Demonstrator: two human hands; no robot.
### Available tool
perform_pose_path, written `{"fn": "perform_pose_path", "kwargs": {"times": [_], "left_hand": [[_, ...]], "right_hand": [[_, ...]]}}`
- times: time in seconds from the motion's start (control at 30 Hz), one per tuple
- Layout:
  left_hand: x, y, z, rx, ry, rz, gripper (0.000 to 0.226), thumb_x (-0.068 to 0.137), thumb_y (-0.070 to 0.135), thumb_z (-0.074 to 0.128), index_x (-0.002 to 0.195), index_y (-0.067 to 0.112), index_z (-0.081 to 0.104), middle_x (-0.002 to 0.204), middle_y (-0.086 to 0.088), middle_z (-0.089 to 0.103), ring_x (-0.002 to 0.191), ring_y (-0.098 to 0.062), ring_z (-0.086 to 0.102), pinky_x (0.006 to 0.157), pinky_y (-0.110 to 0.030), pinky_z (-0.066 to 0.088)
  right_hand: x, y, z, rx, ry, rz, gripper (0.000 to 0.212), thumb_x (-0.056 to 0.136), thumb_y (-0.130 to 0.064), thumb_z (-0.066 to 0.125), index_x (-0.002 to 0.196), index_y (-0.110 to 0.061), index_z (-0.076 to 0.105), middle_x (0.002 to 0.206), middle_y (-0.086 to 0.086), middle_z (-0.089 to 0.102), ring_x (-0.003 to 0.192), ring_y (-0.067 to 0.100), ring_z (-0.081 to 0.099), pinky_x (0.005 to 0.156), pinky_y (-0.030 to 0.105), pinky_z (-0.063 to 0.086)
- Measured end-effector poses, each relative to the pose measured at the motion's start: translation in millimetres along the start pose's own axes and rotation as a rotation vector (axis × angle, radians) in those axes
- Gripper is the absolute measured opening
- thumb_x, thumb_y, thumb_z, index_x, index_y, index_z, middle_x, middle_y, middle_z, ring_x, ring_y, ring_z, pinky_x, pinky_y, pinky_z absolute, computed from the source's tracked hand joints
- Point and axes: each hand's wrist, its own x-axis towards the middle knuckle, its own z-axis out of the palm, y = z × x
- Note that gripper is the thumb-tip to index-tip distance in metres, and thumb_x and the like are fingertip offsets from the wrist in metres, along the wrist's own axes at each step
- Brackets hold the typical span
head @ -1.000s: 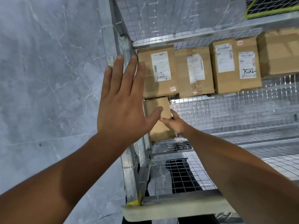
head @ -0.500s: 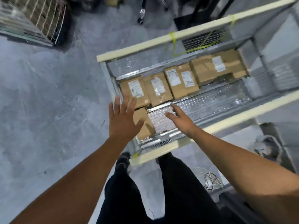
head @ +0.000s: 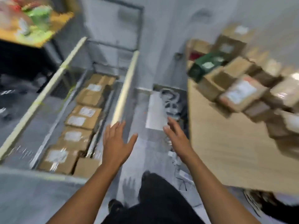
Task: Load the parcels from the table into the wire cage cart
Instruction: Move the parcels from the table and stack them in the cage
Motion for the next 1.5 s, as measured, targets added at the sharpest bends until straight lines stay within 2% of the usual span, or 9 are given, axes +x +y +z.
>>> {"fn": "perform_pose_path", "kwargs": {"times": [0.17,0.23,0.37,0.53,0.73,0.97,1.33,1.4,1.5], "left_hand": [[-7.1,121.6,53.0,-0.040,-0.187,0.306,0.082,0.092,0.072,0.053,0.154,0.020,0.044,0.163,-0.005,0.037,0.157,-0.029,0.018,0.127,-0.049,0.019],[-17.8,165.6,75.1,-0.048,-0.258,0.391,0.081,0.092,0.070,0.054,0.157,0.024,0.039,0.166,-0.001,0.031,0.158,-0.024,0.013,0.127,-0.047,0.017],[-44.6,241.1,115.4,-0.058,-0.325,0.518,0.089,0.089,0.081,0.046,0.156,0.022,0.041,0.164,-0.002,0.036,0.155,-0.024,0.022,0.126,-0.048,0.022],[-88.0,311.6,162.6,-0.102,-0.360,0.544,0.074,0.093,0.059,0.058,0.154,0.020,0.042,0.160,-0.003,0.039,0.150,-0.021,0.029,0.123,-0.040,0.026],[-118.3,363.5,214.2,-0.118,-0.415,0.562,0.071,0.093,0.058,0.061,0.152,0.022,0.043,0.156,-0.003,0.041,0.144,-0.019,0.036,0.118,-0.038,0.032],[-93.7,399.6,260.9,-0.095,-0.478,0.563,0.071,0.093,0.058,0.062,0.153,0.025,0.042,0.156,-0.001,0.039,0.145,-0.016,0.034,0.116,-0.034,0.030],[-15.3,474.1,379.8,-0.081,-0.692,0.509,0.069,0.097,0.056,0.059,0.155,0.025,0.038,0.161,-0.002,0.034,0.146,-0.022,0.036,0.114,-0.039,0.036],[-8.4,488.2,402.5,-0.069,-0.730,0.485,0.069,0.098,0.055,0.058,0.156,0.024,0.036,0.161,-0.002,0.033,0.146,-0.022,0.036,0.113,-0.038,0.036],[-1.5,510.2,437.1,-0.089,-0.785,0.397,0.070,0.099,0.055,0.056,0.158,0.023,0.033,0.164,-0.004,0.030,0.148,-0.024,0.035,0.116,-0.039,0.034]], "right_hand": [[-76.1,24.9,-122.8,0.170,0.363,0.031,0.061,0.100,-0.059,0.058,0.155,-0.044,0.039,0.159,-0.007,0.042,0.141,0.009,0.043,0.106,0.031,0.036],[-101.3,31.6,-160.5,0.231,0.458,0.048,0.056,0.101,-0.058,0.054,0.154,-0.046,0.038,0.157,-0.010,0.042,0.135,0.008,0.044,0.104,0.032,0.035],[-142.0,47.4,-222.8,0.332,0.599,0.042,0.052,0.102,-0.055,0.053,0.153,-0.046,0.040,0.158,-0.009,0.043,0.133,0.007,0.043,0.104,0.031,0.033],[-186.7,72.2,-288.9,0.399,0.676,0.041,0.057,0.102,-0.057,0.052,0.156,-0.044,0.038,0.159,-0.010,0.041,0.131,0.007,0.041,0.105,0.032,0.033],[-213.8,99.6,-347.8,0.489,0.747,0.042,0.052,0.105,-0.048,0.052,0.156,-0.038,0.041,0.150,-0.013,0.043,0.133,0.004,0.038,0.105,0.029,0.030],[-184.0,120.0,-390.6,0.541,0.777,0.099,0.050,0.105,-0.049,0.052,0.153,-0.041,0.043,0.148,-0.015,0.044,0.132,0.004,0.041,0.107,0.030,0.031],[-111.6,127.1,-500.3,0.377,0.958,0.255,0.049,0.104,-0.051,0.052,0.151,-0.037,0.045,0.147,-0.019,0.047,0.133,0.004,0.042,0.104,0.032,0.034],[-97.4,132.3,-528.6,0.318,0.952,0.271,0.051,0.103,-0.052,0.055,0.150,-0.036,0.047,0.151,-0.017,0.049,0.138,0.006,0.043,0.110,0.034,0.036],[-72.9,141.5,-576.2,0.224,0.900,0.308,0.042,0.102,-0.048,0.058,0.142,-0.038,0.052,0.142,-0.015,0.054,0.132,0.007,0.049,0.102,0.030,0.039]]}}
